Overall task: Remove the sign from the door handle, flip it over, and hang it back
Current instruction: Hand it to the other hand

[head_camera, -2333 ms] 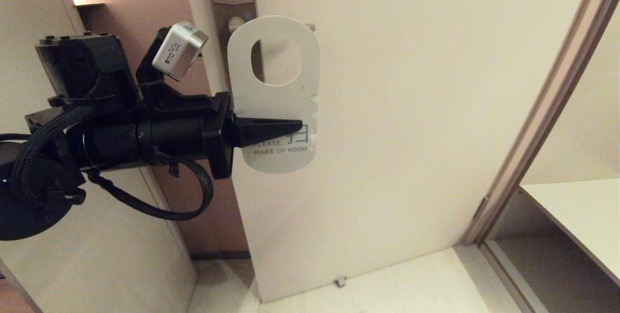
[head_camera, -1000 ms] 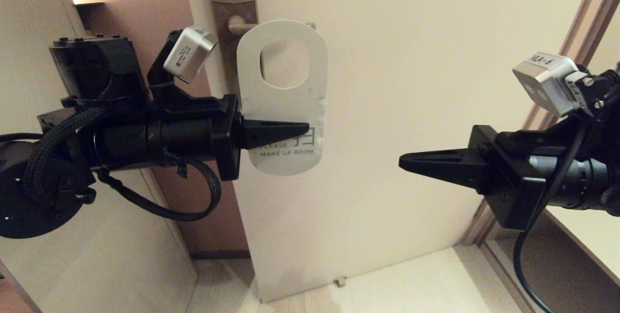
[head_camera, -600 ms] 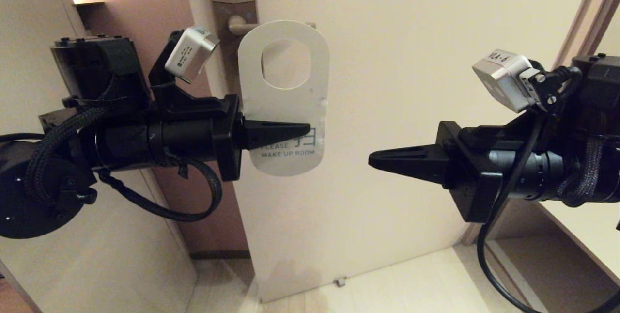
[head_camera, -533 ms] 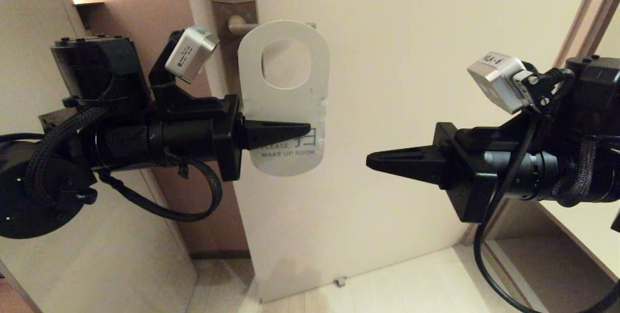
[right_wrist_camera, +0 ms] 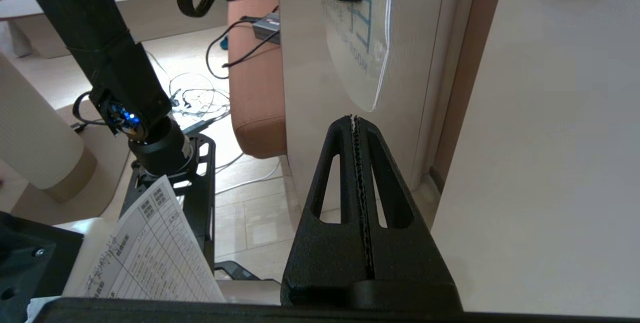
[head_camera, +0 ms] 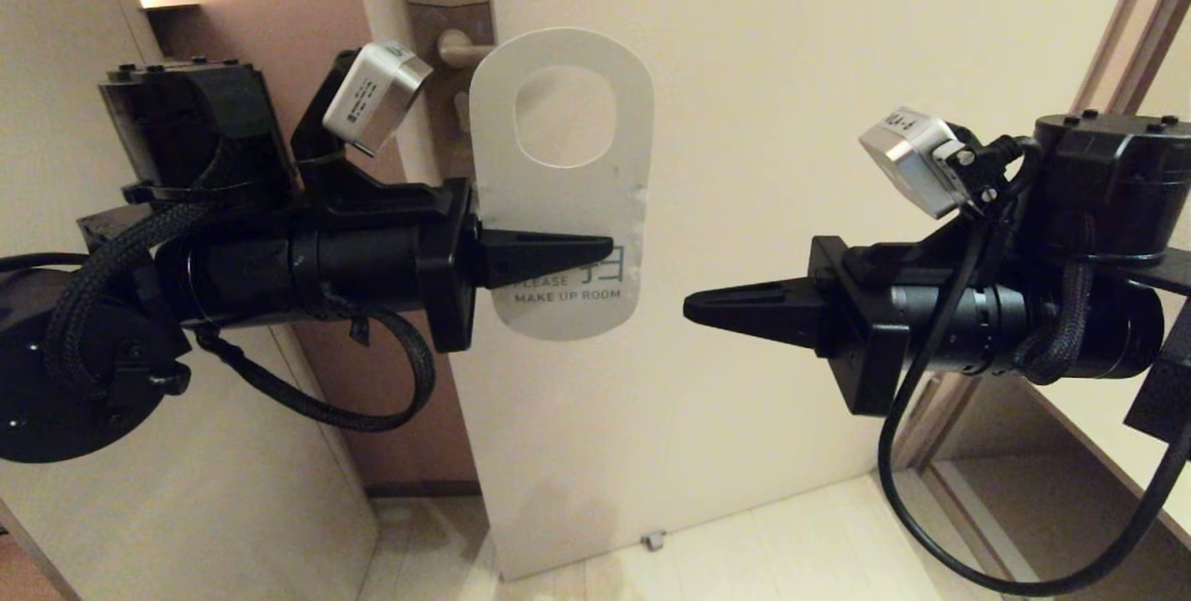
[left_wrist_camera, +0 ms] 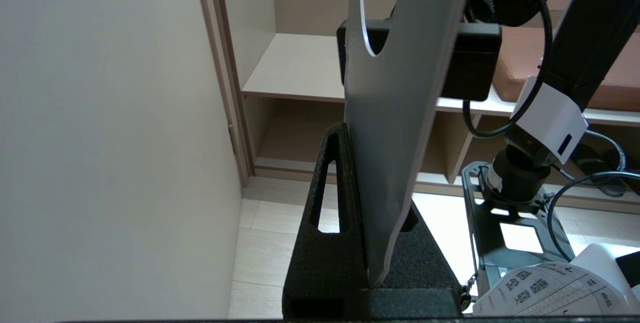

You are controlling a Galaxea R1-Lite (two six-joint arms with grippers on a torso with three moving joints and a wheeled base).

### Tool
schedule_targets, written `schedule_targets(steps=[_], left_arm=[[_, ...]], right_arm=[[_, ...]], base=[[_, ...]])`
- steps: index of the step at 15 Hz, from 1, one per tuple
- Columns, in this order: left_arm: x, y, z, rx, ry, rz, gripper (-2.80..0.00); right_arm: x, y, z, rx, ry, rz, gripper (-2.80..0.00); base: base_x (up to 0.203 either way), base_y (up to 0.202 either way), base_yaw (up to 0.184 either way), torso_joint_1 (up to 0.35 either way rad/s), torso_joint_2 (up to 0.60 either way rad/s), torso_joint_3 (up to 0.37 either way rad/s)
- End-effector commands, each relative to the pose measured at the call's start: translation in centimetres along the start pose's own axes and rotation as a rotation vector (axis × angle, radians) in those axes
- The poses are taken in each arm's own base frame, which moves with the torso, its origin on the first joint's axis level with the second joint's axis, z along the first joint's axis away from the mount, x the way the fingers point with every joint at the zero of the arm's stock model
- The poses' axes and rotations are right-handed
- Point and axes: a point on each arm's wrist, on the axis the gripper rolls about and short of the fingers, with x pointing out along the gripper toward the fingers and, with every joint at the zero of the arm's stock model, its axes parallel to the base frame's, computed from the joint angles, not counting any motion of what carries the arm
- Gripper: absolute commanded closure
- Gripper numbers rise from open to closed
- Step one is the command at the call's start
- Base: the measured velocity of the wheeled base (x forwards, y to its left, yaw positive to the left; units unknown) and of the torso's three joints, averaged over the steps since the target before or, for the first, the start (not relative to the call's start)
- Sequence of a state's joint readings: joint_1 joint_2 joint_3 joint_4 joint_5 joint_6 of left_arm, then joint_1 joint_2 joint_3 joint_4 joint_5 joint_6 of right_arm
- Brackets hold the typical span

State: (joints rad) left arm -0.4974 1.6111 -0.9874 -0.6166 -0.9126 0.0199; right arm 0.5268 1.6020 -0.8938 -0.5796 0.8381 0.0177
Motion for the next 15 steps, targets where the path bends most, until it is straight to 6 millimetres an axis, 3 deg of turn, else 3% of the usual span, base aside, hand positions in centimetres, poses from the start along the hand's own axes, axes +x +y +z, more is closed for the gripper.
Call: schedule_targets(steps=[1, 15], left_arm=[[0.03, -0.08, 0.06, 0.004, -0.003, -0.007, 0.00], [-0.10, -0.19, 0.12, 0.005, -0.004, -0.007, 0.00]], right_arm=[[0.18, -0.09, -0.09, 0.002, 0.002, 0.007, 0.00], [1.04, -0.70, -0.48, 0.014, 0.014, 0.015, 0.00]], base=[[0.000, 0.000, 0.000, 0.000, 0.00, 0.000], [0.000, 0.000, 0.000, 0.000, 0.00, 0.000]])
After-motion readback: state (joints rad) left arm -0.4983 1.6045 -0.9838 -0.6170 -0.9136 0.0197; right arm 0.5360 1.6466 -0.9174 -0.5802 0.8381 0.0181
